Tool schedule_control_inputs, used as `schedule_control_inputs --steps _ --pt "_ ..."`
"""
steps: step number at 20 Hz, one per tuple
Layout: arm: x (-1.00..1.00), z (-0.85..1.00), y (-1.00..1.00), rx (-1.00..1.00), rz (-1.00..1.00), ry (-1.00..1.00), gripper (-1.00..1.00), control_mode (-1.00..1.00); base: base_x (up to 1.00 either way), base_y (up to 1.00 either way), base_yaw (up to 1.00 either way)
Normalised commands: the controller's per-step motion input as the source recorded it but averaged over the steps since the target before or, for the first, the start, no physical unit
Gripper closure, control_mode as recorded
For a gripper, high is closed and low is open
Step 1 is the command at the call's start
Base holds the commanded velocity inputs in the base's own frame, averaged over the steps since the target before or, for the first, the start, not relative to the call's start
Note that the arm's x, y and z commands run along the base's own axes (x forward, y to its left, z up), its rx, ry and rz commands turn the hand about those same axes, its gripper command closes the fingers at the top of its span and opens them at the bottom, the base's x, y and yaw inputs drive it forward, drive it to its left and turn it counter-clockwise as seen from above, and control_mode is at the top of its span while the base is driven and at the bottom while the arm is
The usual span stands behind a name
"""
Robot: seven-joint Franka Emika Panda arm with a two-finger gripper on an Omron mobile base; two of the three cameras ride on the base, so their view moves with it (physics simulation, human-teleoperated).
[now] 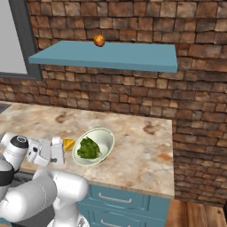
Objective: Pick the cheese from the fridge and the cheese grater from the cabinet and place them next to the salad bowl.
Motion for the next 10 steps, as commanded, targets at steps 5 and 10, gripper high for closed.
schedule_control_inputs --steps 5,10 --pt "0.13 -0.23 -0.14 0.0 0.0 -0.02 1.0 -1.0 0.0 0.0 0.0" --pt "0.12 -0.24 -0.15 0.0 0.02 -0.07 1.0 -1.0 0.0 0.0 0.0"
